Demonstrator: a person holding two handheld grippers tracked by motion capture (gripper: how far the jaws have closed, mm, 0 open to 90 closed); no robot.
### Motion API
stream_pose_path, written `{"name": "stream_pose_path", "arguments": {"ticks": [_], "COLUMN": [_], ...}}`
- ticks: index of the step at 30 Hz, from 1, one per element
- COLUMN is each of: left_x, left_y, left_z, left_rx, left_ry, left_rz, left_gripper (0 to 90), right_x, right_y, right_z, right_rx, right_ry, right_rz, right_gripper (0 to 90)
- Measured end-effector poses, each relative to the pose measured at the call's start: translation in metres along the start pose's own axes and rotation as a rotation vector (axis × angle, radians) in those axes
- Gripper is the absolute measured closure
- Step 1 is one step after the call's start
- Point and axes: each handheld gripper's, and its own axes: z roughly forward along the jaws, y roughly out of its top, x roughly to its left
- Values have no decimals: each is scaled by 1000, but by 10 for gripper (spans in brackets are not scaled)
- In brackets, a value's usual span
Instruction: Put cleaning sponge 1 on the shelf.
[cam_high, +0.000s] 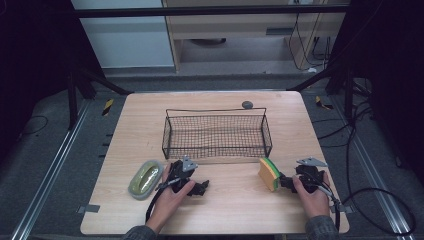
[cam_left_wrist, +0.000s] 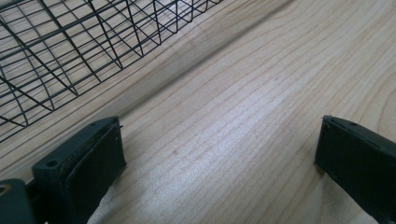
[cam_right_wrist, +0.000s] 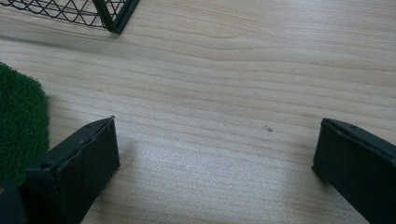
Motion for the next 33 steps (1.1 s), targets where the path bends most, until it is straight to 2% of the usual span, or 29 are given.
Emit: {"name": "stream_pose_path", "arguments": {"ticks": [2, 3, 5, 6, 9, 11, 12, 13, 14, 18, 22, 28, 33], "left_x": [1, 2, 3, 3, 5, 6, 8, 8, 12, 20, 34, 46, 52], "left_y": [1, 5, 9, 10, 15, 19, 21, 21, 23, 23, 22, 19, 19], "left_z": [-2, -9, -18, -24, -47, -64, -71, -71, -82, -90, -94, -99, -104], "left_rx": [2, -24, -19, -17, -44, -69, -83, -83, -96, -89, -76, -70, -85], "left_ry": [10, 5, -9, -7, 40, 56, 65, 65, 73, 72, 92, 118, 131], "left_rz": [-6, -13, -30, -21, 2, 16, 17, 17, 13, -3, -22, -43, -54], "left_gripper": [62, 55, 57, 57, 57, 46, 40, 40, 40, 40, 45, 45, 48], "right_x": [0, 0, -1, -1, -1, -1, 0, 0, 0, 0, 0, -1, -1], "right_y": [0, 1, 1, 1, 1, 1, 1, 1, 1, 1, 1, 1, 1], "right_z": [0, 1, 2, 2, 1, 1, 1, 1, 1, 1, 1, 1, 1], "right_rx": [0, 0, -3, -4, -3, -1, -1, -1, -2, -2, 0, -3, -3], "right_ry": [0, 7, 14, 16, 17, 18, 18, 18, 16, 16, 20, 21, 21], "right_rz": [-1, -7, -19, -19, -20, -16, -16, -16, -21, -21, -18, -22, -22], "right_gripper": [5, 5, 5, 5, 5, 5, 5, 5, 5, 5, 5, 5, 5]}}
